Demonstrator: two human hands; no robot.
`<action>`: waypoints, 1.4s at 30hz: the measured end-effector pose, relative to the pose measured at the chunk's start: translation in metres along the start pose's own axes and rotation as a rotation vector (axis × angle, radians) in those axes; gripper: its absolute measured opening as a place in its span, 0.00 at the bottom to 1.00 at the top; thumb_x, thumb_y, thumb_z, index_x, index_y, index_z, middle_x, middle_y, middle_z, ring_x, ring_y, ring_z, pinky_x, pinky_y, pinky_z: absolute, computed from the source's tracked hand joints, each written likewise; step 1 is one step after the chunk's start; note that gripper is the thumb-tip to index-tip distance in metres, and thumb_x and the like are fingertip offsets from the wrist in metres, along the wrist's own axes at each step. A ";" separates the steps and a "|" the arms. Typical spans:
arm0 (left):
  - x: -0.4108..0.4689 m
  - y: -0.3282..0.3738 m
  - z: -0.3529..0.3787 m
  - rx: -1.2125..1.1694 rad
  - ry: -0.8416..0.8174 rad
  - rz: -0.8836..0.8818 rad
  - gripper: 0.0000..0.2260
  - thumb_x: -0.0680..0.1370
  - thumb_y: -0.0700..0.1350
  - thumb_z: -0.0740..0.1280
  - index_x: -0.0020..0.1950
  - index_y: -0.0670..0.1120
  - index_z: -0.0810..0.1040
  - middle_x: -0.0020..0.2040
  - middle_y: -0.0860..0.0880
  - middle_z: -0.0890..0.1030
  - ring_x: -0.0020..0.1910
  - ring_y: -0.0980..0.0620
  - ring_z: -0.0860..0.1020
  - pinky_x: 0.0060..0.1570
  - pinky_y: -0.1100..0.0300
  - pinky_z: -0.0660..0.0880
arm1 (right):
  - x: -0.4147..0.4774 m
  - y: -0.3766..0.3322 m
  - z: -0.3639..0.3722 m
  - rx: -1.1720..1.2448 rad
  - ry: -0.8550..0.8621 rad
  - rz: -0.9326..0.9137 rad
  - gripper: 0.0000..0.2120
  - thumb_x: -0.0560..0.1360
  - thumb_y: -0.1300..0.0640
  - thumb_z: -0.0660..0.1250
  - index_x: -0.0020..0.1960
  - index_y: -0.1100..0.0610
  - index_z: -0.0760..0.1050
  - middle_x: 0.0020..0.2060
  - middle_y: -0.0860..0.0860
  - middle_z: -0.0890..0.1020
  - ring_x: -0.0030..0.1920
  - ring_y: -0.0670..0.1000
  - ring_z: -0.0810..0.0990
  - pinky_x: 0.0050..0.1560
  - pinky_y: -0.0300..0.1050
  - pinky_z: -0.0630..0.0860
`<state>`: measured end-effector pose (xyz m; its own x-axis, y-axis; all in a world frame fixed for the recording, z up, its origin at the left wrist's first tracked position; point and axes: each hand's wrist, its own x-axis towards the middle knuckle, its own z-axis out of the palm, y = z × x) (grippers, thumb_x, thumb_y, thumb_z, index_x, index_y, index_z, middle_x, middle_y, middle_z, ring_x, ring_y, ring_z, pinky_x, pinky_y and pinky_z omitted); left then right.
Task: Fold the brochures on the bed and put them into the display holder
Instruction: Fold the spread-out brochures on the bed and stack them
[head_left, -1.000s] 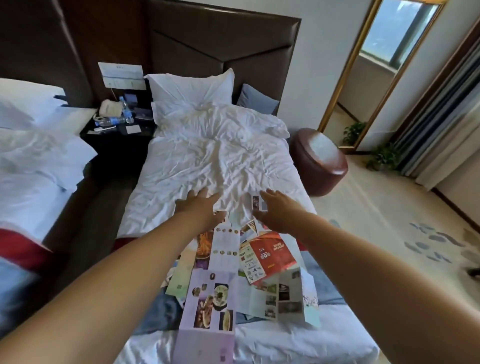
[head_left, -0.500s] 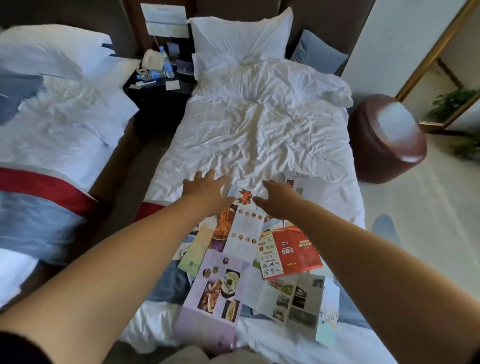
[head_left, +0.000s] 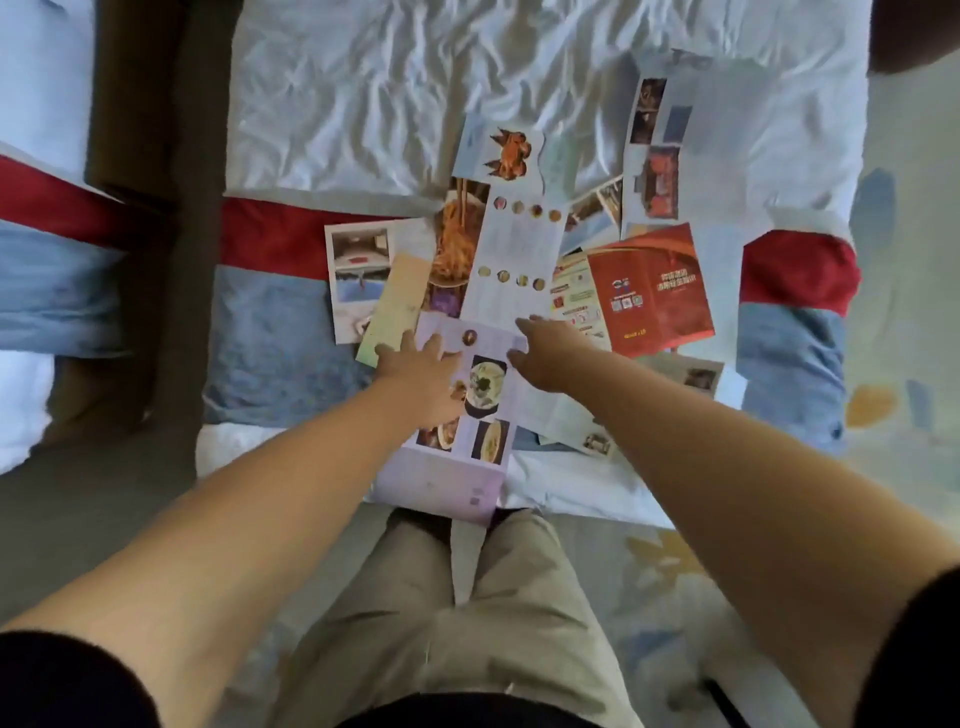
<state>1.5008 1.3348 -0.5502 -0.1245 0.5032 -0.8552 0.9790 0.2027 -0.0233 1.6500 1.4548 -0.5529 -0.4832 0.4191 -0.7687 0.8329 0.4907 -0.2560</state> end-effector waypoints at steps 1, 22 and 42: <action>0.012 0.003 0.024 0.025 -0.026 0.034 0.35 0.80 0.65 0.58 0.84 0.59 0.47 0.85 0.48 0.44 0.82 0.36 0.47 0.73 0.31 0.57 | 0.012 0.005 0.020 0.019 -0.031 0.014 0.29 0.85 0.47 0.59 0.81 0.57 0.60 0.79 0.57 0.66 0.77 0.62 0.66 0.75 0.59 0.66; 0.189 0.055 0.218 -0.433 0.404 -0.255 0.54 0.60 0.88 0.46 0.79 0.66 0.32 0.78 0.44 0.26 0.76 0.23 0.33 0.63 0.16 0.41 | 0.178 0.068 0.173 -0.259 0.322 -0.077 0.36 0.84 0.36 0.45 0.85 0.52 0.39 0.84 0.56 0.41 0.84 0.57 0.40 0.81 0.54 0.37; 0.227 -0.075 0.097 0.313 0.198 0.236 0.70 0.58 0.72 0.77 0.73 0.63 0.19 0.74 0.52 0.17 0.77 0.33 0.28 0.72 0.26 0.40 | 0.152 0.070 0.184 -0.156 0.432 0.019 0.30 0.85 0.38 0.53 0.84 0.41 0.50 0.82 0.64 0.36 0.82 0.64 0.36 0.79 0.59 0.32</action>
<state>1.4151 1.3518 -0.7928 0.1092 0.6630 -0.7406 0.9824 -0.1857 -0.0213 1.6841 1.4119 -0.7957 -0.5640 0.6929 -0.4491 0.8080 0.5753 -0.1271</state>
